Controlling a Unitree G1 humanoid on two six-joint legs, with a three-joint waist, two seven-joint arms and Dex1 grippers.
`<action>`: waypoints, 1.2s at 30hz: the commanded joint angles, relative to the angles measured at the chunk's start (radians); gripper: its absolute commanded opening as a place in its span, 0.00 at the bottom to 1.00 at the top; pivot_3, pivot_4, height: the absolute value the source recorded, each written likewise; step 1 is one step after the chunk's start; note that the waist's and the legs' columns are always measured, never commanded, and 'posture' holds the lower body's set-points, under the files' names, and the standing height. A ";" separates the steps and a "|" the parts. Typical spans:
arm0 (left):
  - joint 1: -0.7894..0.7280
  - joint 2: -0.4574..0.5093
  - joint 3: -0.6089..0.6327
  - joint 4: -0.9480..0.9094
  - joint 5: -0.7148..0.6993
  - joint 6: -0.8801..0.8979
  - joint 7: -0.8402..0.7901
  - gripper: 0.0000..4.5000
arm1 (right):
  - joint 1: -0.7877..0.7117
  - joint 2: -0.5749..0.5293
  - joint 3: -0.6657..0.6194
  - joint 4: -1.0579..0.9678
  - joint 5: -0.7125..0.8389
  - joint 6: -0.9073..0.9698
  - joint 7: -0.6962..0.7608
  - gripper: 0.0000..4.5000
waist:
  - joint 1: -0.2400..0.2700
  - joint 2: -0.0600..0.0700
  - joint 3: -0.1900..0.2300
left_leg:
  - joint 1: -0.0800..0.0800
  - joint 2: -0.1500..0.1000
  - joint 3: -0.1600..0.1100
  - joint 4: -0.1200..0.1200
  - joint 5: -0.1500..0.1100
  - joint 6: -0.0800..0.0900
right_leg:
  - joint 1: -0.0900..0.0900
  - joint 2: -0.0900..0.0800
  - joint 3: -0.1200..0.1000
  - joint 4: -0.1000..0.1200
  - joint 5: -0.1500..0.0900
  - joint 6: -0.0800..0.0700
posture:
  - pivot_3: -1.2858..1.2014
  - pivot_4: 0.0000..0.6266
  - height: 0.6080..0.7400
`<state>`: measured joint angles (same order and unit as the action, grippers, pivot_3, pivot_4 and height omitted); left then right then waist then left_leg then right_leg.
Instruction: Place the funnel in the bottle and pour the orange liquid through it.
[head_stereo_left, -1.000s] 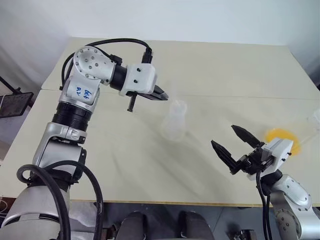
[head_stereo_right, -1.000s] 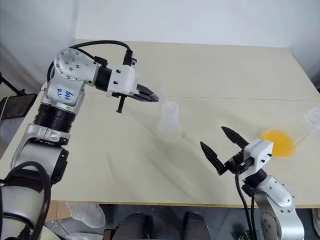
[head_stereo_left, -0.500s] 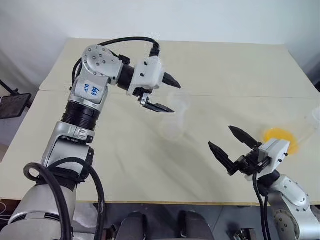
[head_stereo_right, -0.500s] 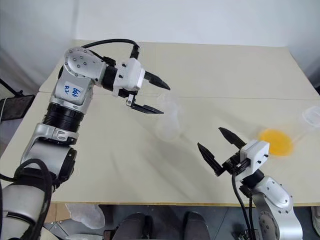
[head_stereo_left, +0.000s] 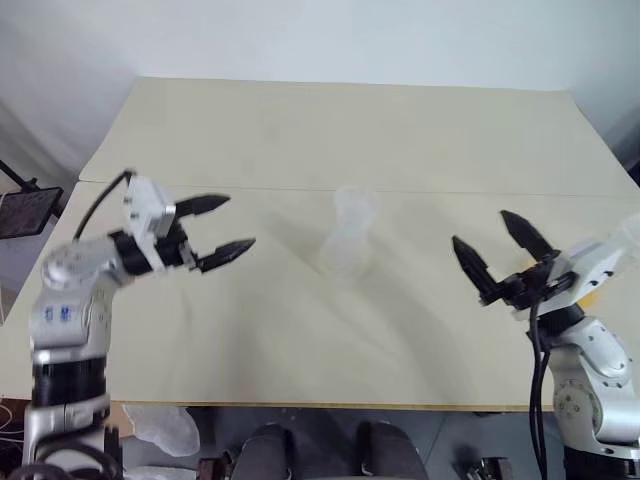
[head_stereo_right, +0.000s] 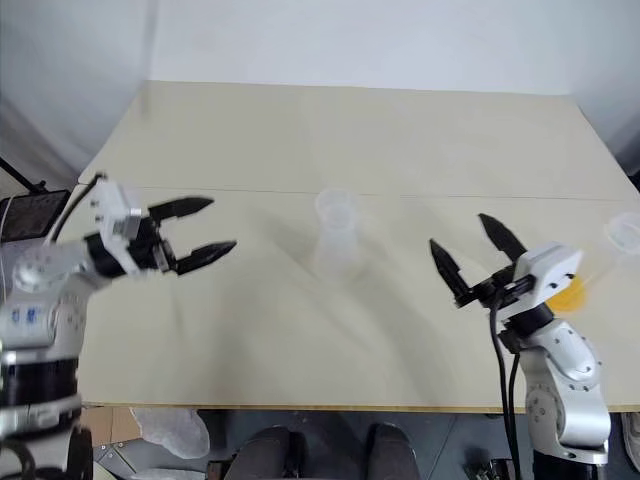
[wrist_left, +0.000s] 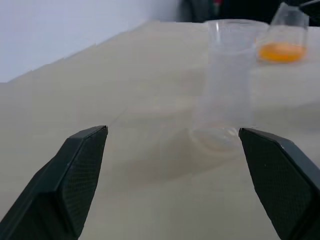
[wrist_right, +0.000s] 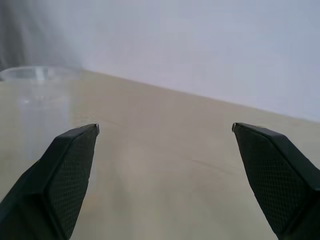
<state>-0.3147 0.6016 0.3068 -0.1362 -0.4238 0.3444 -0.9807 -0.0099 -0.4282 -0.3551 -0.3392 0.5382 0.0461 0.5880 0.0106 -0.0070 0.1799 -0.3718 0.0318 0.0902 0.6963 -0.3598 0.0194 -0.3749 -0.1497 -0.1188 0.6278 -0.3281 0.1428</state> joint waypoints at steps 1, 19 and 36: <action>0.091 -0.049 -0.007 -0.125 -0.032 -0.027 0.058 0.99 | 0.047 -0.014 -0.092 -0.041 0.033 0.003 -0.035 1.00 | 0.011 0.000 0.000 | 0.000 0.000 0.000 0.000 0.000 0.000 | 0.000 0.000 0.000 -0.001 0.000 0.000 | 0.52 0.24 1.00; -0.014 -0.195 -0.320 -0.059 -0.003 -0.163 0.019 0.99 | 0.533 0.117 -0.520 -0.141 0.193 0.003 -0.170 1.00 | -0.005 0.007 -0.004 | 0.004 -0.001 0.009 -0.003 0.000 0.000 | 0.000 0.004 0.008 -0.003 0.000 0.000 | 0.52 0.24 1.00; 0.128 -0.189 -0.309 -0.290 -0.060 -0.061 0.163 0.99 | 0.246 -0.235 -0.473 0.020 0.167 0.316 -0.248 1.00 | 0.005 0.010 -0.006 | 0.003 -0.001 0.008 -0.001 -0.001 0.002 | 0.000 0.002 0.012 -0.004 0.000 0.000 | 0.52 0.24 1.00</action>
<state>-0.1928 0.4144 -0.0067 -0.3785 -0.4797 0.2925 -0.8366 0.2412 -0.6459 -0.8238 -0.3338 0.7098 0.3497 0.3464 0.0159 0.0029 0.1740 -0.3693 0.0303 0.0988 0.6951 -0.3607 0.0212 -0.3751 -0.1474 -0.1073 0.6234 -0.3282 0.1427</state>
